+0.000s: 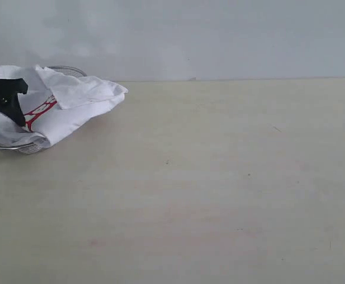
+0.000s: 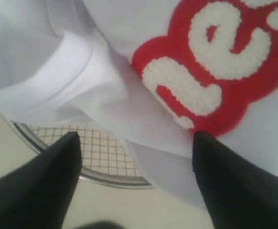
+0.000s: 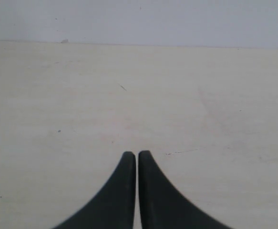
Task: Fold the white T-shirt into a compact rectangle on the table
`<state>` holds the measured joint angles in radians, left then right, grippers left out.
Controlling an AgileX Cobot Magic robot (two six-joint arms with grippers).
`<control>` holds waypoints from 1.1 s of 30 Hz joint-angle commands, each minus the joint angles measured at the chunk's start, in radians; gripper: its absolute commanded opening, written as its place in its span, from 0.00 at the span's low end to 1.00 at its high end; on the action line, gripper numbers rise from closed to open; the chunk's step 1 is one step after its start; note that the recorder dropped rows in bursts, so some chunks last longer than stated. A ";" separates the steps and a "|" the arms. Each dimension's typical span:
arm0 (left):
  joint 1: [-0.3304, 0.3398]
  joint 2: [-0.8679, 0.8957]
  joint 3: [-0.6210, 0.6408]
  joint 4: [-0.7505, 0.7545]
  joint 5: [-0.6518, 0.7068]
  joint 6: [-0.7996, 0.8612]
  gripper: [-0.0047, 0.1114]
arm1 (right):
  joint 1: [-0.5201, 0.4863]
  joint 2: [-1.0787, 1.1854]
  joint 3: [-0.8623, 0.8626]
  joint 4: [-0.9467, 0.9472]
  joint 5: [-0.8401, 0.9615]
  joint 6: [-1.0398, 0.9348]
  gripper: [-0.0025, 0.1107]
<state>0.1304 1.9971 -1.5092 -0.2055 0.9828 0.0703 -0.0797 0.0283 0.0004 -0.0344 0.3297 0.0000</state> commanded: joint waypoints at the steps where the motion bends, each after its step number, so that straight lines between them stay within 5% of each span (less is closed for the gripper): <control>1: -0.021 0.033 0.002 0.034 -0.045 -0.034 0.62 | -0.007 -0.006 0.000 -0.002 -0.009 0.000 0.02; 23: -0.051 0.180 0.002 0.016 -0.150 -0.055 0.58 | -0.007 -0.006 0.000 -0.002 -0.007 0.000 0.02; 26: -0.051 0.196 0.002 0.016 -0.152 -0.055 0.46 | -0.007 -0.006 0.000 -0.002 -0.007 0.000 0.02; 32: -0.051 0.214 0.002 0.016 -0.169 -0.016 0.08 | -0.007 -0.006 0.000 -0.002 -0.007 0.000 0.02; 33: -0.051 0.214 0.000 0.016 -0.169 -0.009 0.08 | -0.007 -0.006 0.000 -0.002 -0.007 0.000 0.02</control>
<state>0.0835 2.1877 -1.5114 -0.1899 0.8196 0.0429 -0.0797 0.0283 0.0004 -0.0344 0.3297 0.0000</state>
